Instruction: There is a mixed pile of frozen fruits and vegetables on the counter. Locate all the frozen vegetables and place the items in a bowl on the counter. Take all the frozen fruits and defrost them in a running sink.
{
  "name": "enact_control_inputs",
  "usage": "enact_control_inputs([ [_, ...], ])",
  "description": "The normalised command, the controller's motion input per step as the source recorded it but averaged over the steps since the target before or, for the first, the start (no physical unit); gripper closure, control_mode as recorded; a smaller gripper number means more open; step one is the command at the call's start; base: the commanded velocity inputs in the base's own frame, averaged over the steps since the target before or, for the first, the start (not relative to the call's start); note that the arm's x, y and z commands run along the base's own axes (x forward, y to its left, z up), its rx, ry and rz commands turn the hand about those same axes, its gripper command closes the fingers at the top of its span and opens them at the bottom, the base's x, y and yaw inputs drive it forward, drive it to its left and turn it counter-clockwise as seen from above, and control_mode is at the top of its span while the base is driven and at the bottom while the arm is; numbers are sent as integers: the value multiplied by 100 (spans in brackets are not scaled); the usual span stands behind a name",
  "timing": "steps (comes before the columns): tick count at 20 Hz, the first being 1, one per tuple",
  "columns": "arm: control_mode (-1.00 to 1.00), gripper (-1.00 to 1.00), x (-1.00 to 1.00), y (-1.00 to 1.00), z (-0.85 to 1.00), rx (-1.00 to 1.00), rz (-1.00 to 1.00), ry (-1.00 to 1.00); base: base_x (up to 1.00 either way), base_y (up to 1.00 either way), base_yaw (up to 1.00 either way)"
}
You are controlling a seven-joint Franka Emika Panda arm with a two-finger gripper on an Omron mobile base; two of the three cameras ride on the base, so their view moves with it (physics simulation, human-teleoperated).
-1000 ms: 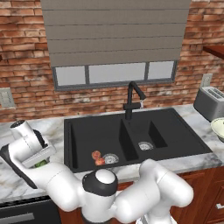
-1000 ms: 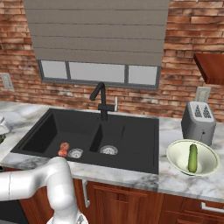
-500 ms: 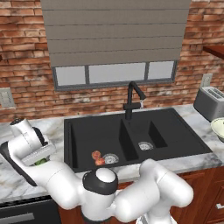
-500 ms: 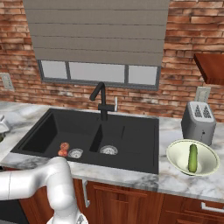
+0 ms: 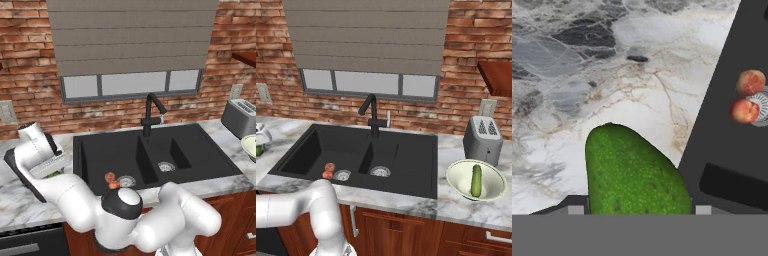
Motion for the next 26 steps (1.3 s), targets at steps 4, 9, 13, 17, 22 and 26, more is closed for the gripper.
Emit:
enact_control_inputs([
  [4,-100,100,0,-42,29,0,0,0,0,0,0],
  [9,-100,100,0,-43,23,1,0,0,0,0,0],
  [13,-100,100,0,-48,19,2,0,-1,0,0,0],
  [17,-100,100,-2,-50,15,3,0,-4,0,0,0],
  [22,-100,100,-14,-54,5,4,0,-10,0,0,0],
  [26,-100,100,-18,-56,8,4,0,-12,0,0,0],
])
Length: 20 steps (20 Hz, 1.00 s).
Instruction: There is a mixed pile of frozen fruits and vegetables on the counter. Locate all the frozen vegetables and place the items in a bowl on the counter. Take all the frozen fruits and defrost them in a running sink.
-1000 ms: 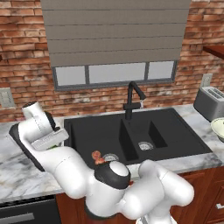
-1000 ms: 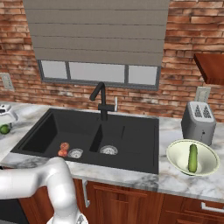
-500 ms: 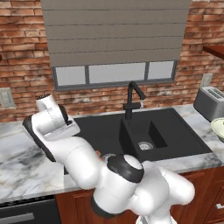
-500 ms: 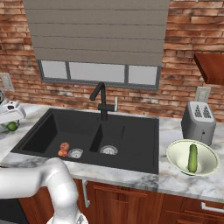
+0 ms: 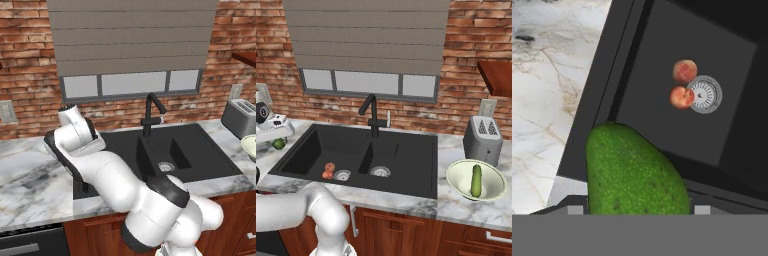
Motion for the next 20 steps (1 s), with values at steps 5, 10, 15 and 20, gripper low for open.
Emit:
enact_control_inputs([
  [5,-100,100,-17,-53,24,3,0,-11,0,0,0],
  [10,-100,100,-20,-48,34,4,0,-9,0,0,0],
  [15,-100,100,-20,-47,26,2,0,-7,0,0,0],
  [20,-100,100,-25,-48,22,2,0,-7,0,0,0],
])
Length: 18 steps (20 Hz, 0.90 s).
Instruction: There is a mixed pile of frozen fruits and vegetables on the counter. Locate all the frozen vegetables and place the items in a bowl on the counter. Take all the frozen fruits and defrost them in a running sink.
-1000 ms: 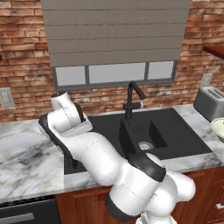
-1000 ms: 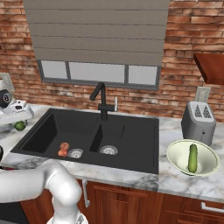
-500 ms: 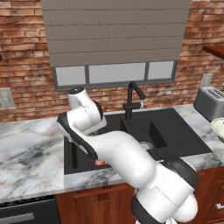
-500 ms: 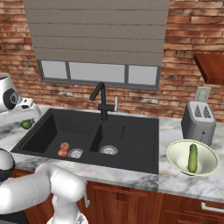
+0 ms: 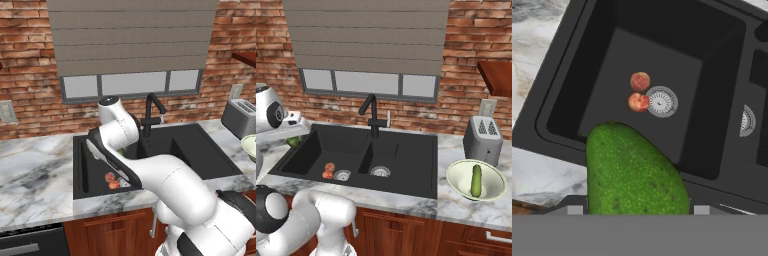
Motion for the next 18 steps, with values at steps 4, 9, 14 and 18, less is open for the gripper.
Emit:
enact_control_inputs([
  [4,-100,100,-23,-48,31,2,0,-1,0,0,0],
  [9,-100,100,-20,-50,17,4,-2,0,0,0,0],
  [14,-100,100,-3,-47,0,9,0,0,0,0,0],
  [18,-100,100,0,-54,0,4,0,0,0,0,0],
])
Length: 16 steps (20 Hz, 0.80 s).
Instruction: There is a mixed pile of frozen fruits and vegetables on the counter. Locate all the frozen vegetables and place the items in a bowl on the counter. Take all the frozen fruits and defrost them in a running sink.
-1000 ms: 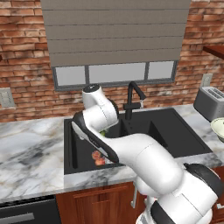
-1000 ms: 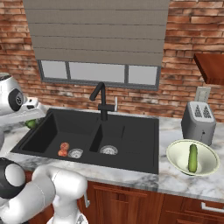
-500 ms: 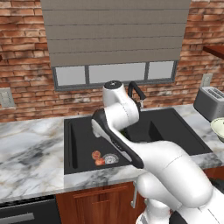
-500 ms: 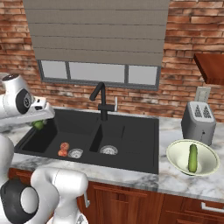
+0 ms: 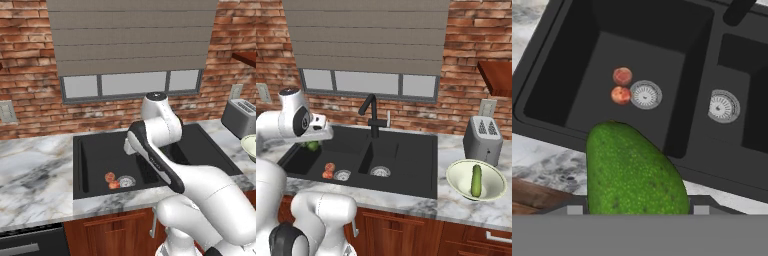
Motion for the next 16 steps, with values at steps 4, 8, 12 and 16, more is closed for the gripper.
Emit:
enact_control_inputs([
  [4,-100,100,0,-55,0,1,0,0,0,0,0],
  [8,-100,100,-1,-57,0,1,0,0,0,0,0],
  [12,-100,100,-1,-50,0,1,-1,0,0,0,0],
  [16,-100,100,0,-48,0,1,-1,0,0,0,0],
])
